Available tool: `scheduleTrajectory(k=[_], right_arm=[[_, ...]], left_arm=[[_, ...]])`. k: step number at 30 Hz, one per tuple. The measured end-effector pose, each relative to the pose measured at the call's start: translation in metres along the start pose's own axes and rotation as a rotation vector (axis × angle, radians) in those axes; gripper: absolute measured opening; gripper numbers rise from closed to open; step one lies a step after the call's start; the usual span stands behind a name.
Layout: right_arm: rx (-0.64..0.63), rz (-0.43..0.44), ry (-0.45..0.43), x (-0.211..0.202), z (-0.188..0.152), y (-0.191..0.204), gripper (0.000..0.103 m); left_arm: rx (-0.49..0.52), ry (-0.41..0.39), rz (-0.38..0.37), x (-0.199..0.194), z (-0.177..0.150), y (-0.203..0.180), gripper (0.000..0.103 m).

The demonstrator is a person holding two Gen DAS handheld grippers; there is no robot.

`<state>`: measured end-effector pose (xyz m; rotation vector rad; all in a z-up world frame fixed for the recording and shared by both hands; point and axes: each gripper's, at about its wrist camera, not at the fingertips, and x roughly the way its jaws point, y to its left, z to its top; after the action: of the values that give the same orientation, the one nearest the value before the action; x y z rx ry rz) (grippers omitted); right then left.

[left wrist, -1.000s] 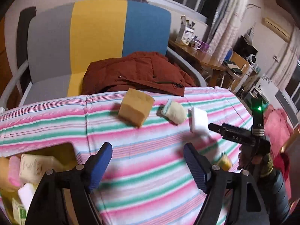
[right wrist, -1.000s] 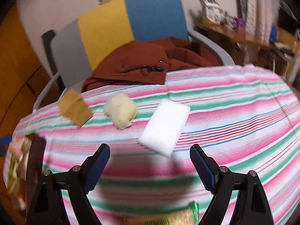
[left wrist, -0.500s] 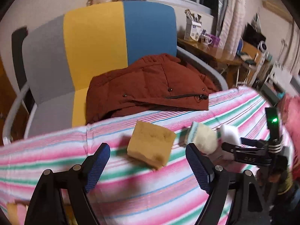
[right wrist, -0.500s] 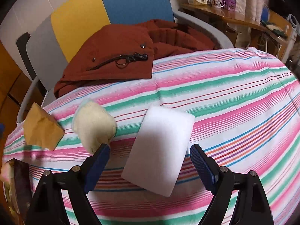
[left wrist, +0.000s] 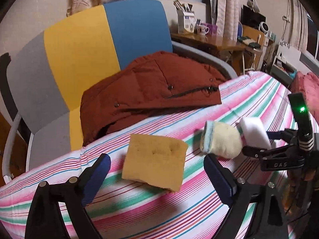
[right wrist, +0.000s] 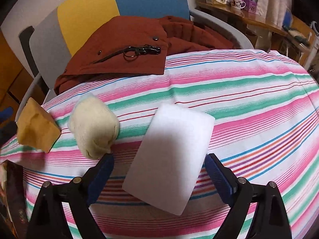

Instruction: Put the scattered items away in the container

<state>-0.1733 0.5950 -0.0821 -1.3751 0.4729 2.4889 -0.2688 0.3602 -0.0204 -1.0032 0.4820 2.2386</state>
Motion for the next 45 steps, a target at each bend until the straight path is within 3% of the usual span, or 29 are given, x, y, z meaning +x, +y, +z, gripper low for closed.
scheduleTrajectory(k=[3,7,10,14,22,37,45], right_arm=[[-0.024,-0.015,-0.004,0.002,0.000,0.003,0.095],[-0.059,-0.044,-0.007,0.005,-0.002,0.007,0.094],[-0.079,-0.071,-0.011,0.005,-0.003,0.009,0.087],[-0.083,-0.093,-0.023,0.002,-0.003,0.007,0.071],[-0.109,-0.041,-0.001,-0.010,-0.014,0.010,0.066],[-0.212,0.114,-0.062,-0.080,-0.085,0.061,0.066],[-0.244,0.187,-0.088,-0.100,-0.133,0.092,0.066]], left_arm=[[-0.024,0.033,0.004,0.012,-0.001,0.002,0.094],[-0.047,0.064,0.014,0.021,-0.004,0.006,0.080],[-0.077,0.071,-0.019,0.022,-0.007,0.009,0.071],[-0.055,0.071,0.007,0.021,-0.011,0.001,0.068],[-0.065,0.082,0.015,0.002,-0.024,-0.010,0.064],[-0.132,0.063,-0.070,-0.093,-0.075,-0.028,0.064],[-0.196,-0.044,-0.101,-0.167,-0.102,0.000,0.064]])
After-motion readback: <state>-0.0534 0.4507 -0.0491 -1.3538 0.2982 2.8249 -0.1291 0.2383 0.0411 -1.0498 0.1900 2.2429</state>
